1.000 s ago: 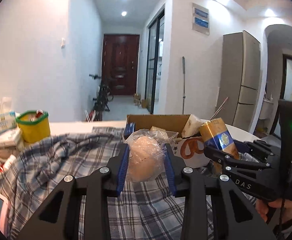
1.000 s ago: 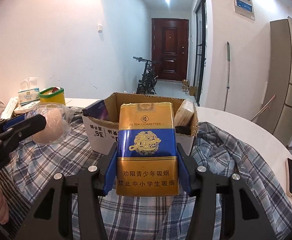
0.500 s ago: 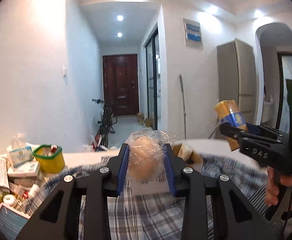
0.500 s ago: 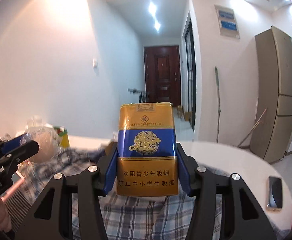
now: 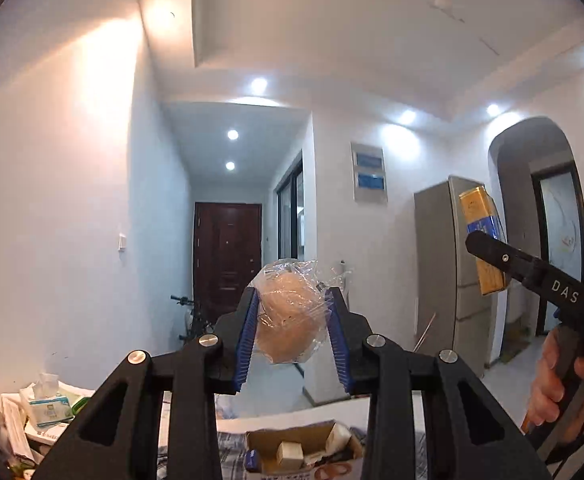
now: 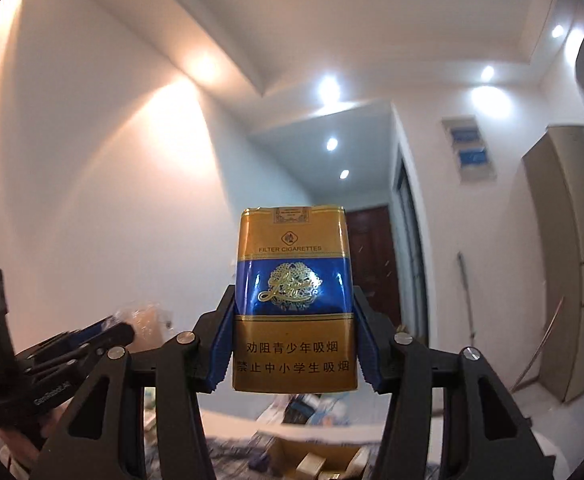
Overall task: Organize objects
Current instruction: 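Lift the bun and cigarette pack up high with both grippers, then carry both held items over the cardboard box and lower them inside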
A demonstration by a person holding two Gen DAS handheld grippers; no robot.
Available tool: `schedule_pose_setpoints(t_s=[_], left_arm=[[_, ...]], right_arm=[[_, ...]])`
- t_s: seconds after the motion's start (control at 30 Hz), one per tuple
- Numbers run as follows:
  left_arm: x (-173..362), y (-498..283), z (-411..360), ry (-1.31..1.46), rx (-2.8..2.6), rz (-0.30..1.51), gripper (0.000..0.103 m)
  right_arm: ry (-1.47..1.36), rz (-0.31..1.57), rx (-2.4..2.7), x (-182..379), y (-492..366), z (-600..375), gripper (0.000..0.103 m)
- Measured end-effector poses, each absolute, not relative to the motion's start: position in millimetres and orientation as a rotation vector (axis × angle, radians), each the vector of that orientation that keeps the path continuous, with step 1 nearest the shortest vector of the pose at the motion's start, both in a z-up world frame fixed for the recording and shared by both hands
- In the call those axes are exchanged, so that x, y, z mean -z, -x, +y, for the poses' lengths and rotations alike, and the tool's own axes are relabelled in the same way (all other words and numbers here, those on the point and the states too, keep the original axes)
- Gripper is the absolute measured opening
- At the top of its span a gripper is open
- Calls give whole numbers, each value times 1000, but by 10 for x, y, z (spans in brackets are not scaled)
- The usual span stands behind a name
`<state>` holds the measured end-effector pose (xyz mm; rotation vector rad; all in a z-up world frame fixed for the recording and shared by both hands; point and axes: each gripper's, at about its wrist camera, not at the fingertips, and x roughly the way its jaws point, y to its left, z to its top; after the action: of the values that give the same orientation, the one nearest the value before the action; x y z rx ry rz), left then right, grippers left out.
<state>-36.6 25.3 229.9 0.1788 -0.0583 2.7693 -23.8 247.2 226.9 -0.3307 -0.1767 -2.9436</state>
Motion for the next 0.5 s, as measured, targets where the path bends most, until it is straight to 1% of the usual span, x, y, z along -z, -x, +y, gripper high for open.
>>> schedule_pose_setpoints(t_s=[0.1,0.23,0.33,0.4,0.5], left_arm=[[-2328,375,181,-179,-2742,-111,36],[-2118,472,138,-177,-2760,-104,36],[-2017,620,184,-148,-2772,-74,36],[-1998,734,238,-130,-2795,-47,36],[-1968,880,224,-95,-2819,-66,36]], right_arm=[[383,-189,2942,-2316,221,2457,51],[434,-155,2992,-2097,262,2393,51],[401,-159,3025,-1946,454,2398,51],[343,-122,3015,-1933,595,2320,51],[287,-78,3008,-1857,694,2211,51]])
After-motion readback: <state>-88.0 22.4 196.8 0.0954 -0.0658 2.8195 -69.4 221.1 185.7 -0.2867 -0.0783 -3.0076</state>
